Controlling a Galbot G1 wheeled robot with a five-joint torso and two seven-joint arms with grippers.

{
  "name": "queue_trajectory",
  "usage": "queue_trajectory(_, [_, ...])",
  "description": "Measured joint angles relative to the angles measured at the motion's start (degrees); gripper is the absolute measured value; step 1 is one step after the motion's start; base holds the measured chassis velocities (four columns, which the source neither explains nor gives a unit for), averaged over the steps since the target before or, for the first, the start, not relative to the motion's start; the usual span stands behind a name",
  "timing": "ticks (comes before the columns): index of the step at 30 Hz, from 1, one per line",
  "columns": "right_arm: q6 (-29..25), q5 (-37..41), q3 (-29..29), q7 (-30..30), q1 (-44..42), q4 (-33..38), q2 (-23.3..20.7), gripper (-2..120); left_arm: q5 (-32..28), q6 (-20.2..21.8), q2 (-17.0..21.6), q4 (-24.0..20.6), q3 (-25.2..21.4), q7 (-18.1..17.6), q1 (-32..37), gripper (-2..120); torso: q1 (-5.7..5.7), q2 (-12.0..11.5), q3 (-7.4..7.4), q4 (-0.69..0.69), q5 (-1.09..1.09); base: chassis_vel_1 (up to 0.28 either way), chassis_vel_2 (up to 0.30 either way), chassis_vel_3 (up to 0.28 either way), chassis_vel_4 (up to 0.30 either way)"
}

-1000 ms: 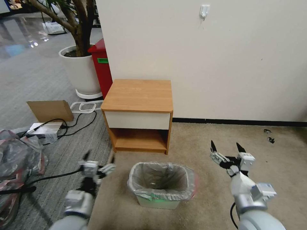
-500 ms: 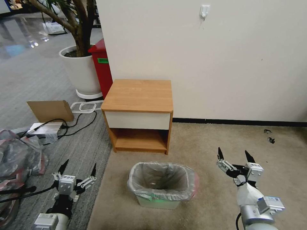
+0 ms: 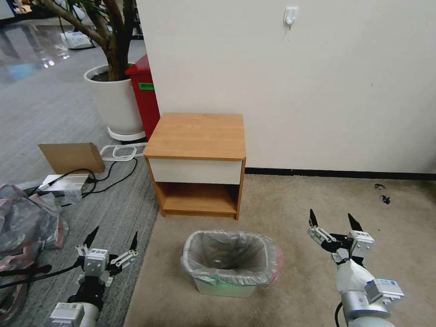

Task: Pick up the garbage bag from the table and place it over the trash can.

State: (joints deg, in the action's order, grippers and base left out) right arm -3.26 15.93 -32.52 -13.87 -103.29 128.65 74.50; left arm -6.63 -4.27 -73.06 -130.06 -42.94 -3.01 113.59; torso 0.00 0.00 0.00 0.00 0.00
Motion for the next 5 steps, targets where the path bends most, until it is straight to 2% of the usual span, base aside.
queue_trajectory(5, [0.03, 0.00, 0.02, -0.02, 0.02, 0.00, -0.01, 100, -0.03, 0.04, 0.02, 0.03, 0.03, -0.03, -0.03, 100, 0.00, 0.00, 0.00, 0.00, 0.00, 0.000, 0.000, 0.000, 0.000])
